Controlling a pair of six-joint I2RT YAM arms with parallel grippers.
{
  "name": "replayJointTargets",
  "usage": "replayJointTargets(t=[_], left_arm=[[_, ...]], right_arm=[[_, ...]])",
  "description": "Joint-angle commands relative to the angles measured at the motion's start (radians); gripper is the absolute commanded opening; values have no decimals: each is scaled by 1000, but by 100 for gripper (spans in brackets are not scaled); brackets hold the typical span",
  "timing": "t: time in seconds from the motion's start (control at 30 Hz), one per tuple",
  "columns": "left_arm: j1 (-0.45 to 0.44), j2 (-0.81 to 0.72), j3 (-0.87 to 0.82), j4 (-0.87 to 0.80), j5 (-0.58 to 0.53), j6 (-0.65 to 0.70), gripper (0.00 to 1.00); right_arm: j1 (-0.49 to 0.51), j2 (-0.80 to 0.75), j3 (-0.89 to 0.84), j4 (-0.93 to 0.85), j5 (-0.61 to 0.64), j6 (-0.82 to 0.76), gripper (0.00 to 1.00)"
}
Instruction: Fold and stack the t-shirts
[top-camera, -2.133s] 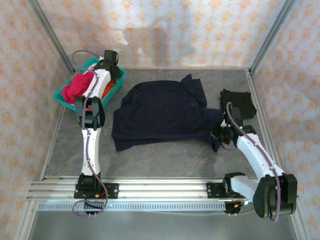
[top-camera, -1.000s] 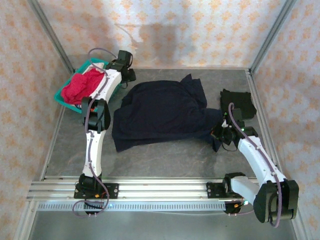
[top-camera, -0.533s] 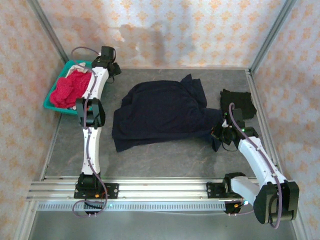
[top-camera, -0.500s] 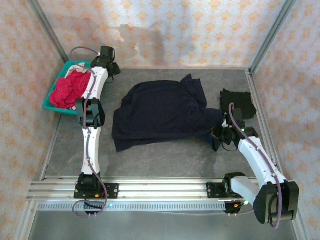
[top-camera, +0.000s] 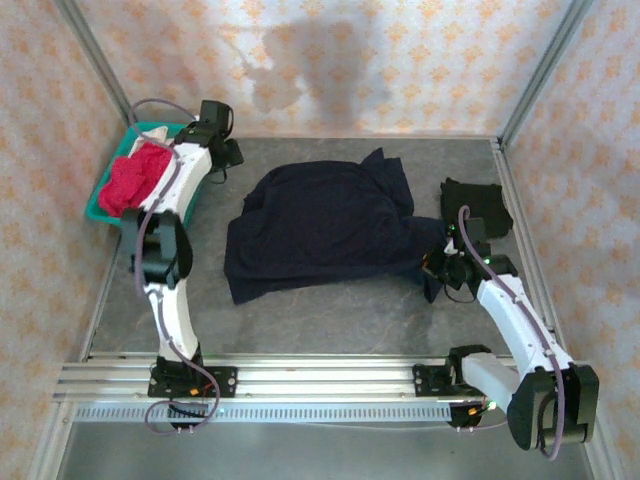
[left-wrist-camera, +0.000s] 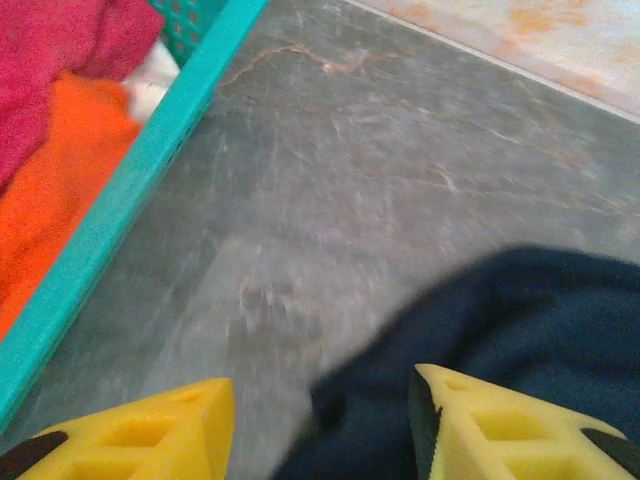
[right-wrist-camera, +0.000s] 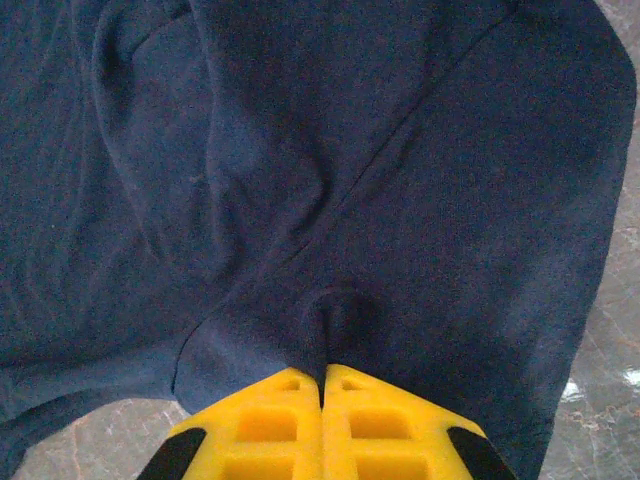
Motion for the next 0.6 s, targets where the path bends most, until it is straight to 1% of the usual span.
replayJointTargets(t=[0.0,0.07,0.17,0.27,0.33,0.47,0.57], left_arm=[[-9,-250,-230,74,-55,-68,50],[-24,-402,-406,89,-66,-92,51],[-38,-590,-617,71,-74,-125,51],[-46,-760,-802,20,-74,-202,52],[-50,-858,-911,-10,-48,-251,52],[-61,-1006,-1109,-34,-9,-375,52],[-62,-1060,-1224,3,37,-444,50]], right_arm=[[9,-21,-7,25,1,-1,0],[9,-17,4,24,-1,-12,0],[9,-13,19,12,-4,-28,0],[8,-12,24,0,0,-40,0],[9,-10,22,3,2,-39,0],[9,2,18,20,-5,-31,0],[9,8,18,28,-12,-25,0]])
